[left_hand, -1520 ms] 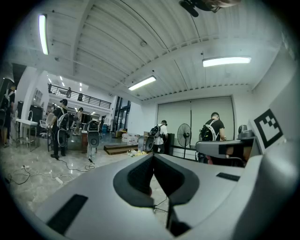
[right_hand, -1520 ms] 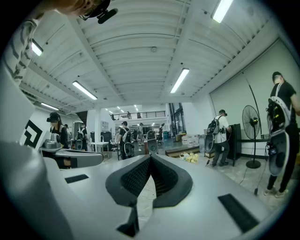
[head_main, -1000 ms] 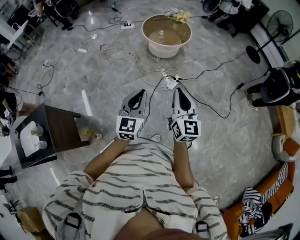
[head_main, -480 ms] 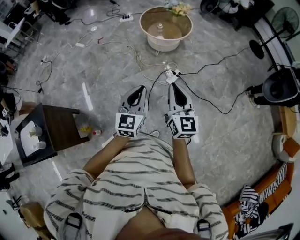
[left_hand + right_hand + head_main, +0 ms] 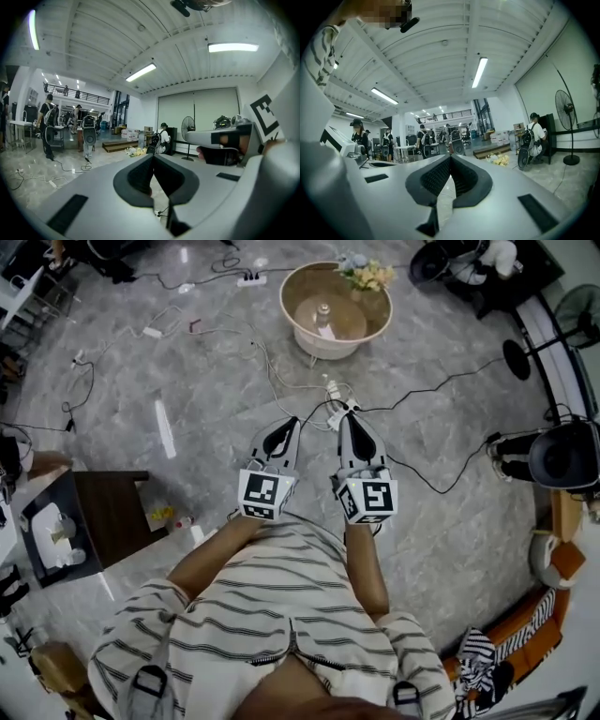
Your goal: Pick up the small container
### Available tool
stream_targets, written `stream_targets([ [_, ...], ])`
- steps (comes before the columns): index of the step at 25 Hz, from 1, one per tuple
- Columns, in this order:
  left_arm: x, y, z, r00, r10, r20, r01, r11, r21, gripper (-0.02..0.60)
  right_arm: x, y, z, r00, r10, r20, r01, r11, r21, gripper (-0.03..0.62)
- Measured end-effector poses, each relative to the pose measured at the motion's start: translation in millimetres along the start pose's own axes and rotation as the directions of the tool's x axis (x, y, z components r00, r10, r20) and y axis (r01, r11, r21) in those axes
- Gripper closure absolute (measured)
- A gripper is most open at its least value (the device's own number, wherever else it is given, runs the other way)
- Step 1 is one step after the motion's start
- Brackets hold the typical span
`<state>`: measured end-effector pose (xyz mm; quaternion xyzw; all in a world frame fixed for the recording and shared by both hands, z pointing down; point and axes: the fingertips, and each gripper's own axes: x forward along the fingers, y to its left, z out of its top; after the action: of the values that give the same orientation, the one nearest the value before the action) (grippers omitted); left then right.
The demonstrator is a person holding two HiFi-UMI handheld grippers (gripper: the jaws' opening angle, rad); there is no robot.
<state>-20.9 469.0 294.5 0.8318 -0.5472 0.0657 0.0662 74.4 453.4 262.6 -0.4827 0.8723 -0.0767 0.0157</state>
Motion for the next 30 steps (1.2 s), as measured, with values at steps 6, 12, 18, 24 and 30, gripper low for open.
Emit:
stream_targets([
  [6, 95.2, 60.7, 33.6, 0.999, -0.045, -0.003, 0.045, 0.999, -0.009, 0.583, 104.0, -33.8, 20.4, 1.000, -0.024, -0.011, 0.024, 1.000, -0.009, 0.585],
  [12, 189.2, 113.0, 63.6, 0.995, -0.100, -0.004, 0.100, 0.995, -0.005, 0.583, 199.8, -81.2, 48.4, 0.997, -0.082, 0.011, 0.083, 0.997, -0.013, 0.585],
  [18, 258.9, 148.3, 71.9, 0.989, -0.141, -0.034, 0.140, 0.990, -0.029, 0.583, 263.3, -125.5, 50.0, 0.988, -0.157, -0.015, 0.157, 0.987, 0.017, 0.585],
  [24, 293.5, 165.5, 51.7, 0.984, -0.152, -0.087, 0.148, 0.987, -0.057, 0.583, 289.0, -150.8, 34.9, 0.979, -0.195, -0.063, 0.196, 0.980, 0.019, 0.585],
  [30, 321.2, 177.1, 34.8, 0.984, -0.140, -0.113, 0.131, 0.988, -0.083, 0.583, 312.7, -168.9, 20.4, 0.984, -0.150, -0.093, 0.154, 0.987, 0.036, 0.584],
])
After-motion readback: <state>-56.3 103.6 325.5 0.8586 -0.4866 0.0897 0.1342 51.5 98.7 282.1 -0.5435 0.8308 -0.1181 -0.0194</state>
